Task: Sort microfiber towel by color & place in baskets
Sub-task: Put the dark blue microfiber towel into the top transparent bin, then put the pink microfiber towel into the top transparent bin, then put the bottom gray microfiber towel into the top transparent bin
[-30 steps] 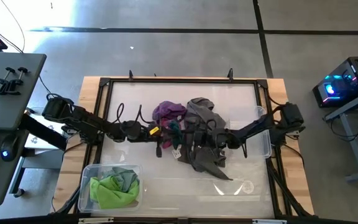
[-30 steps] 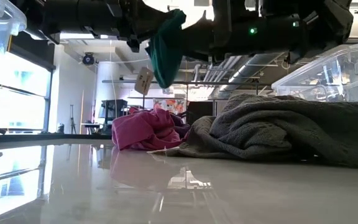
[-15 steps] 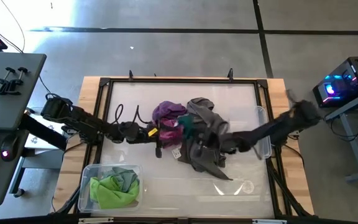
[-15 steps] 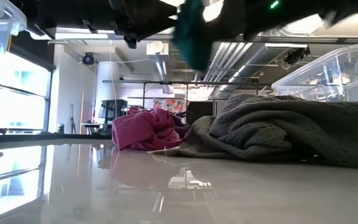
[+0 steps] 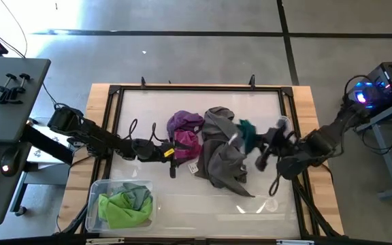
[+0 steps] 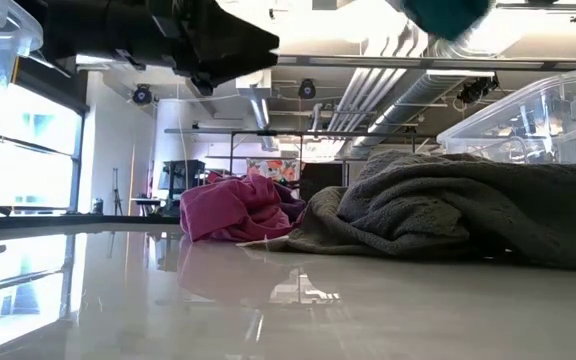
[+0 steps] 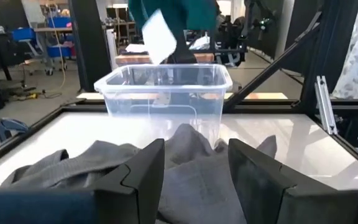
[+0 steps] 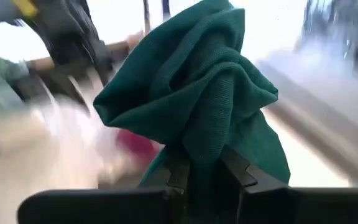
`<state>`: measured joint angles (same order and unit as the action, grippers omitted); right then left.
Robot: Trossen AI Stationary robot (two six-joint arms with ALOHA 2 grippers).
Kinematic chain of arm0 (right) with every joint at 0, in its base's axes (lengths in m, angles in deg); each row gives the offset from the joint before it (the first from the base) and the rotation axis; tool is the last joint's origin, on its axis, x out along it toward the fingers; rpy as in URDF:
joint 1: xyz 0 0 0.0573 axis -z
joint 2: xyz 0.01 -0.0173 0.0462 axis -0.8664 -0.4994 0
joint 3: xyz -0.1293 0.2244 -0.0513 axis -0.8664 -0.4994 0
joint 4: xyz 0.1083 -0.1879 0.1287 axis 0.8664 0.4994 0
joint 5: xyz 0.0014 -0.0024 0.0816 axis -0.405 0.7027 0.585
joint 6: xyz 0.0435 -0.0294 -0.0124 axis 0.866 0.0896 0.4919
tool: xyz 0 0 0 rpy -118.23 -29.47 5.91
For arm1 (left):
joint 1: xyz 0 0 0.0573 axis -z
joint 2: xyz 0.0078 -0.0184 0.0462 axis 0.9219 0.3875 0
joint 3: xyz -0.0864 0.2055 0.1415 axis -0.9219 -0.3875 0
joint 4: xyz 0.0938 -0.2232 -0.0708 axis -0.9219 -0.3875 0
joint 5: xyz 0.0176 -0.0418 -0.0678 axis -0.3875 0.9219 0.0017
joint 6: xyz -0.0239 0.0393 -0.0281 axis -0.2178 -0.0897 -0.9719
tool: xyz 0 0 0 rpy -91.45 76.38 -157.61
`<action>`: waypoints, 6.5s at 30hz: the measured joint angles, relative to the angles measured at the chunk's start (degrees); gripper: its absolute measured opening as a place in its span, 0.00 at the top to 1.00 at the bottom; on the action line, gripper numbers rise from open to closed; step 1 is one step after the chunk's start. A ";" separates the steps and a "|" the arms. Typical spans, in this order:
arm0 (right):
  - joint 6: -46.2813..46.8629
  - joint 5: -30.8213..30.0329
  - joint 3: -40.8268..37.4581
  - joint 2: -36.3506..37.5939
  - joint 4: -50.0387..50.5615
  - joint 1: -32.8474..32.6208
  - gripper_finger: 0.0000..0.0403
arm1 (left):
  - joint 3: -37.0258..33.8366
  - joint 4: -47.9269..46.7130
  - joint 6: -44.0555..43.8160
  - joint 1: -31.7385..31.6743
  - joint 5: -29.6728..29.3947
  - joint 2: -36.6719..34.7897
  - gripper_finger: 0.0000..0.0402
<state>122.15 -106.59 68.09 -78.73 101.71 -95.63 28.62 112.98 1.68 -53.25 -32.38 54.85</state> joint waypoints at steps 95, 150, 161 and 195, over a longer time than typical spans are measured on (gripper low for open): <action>-48.95 22.71 -5.60 -30.60 -47.71 21.50 0.89 | -0.15 -63.00 -24.14 11.96 -48.11 -21.30 0.59; 5.88 44.49 -6.95 5.67 18.34 22.19 0.63 | -0.13 -39.47 -2.48 11.42 -36.41 -21.27 0.59; -5.49 32.88 -6.74 4.27 -5.60 15.00 0.63 | -0.13 -35.49 2.52 9.41 -33.59 -21.26 0.59; -27.94 44.38 -6.82 -38.59 -27.07 20.50 0.53 | -0.13 -34.84 1.46 7.53 -26.76 -20.19 0.59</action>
<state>94.22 -62.21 61.27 -117.32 74.64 -75.12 28.49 78.14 3.14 -45.72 -59.14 34.66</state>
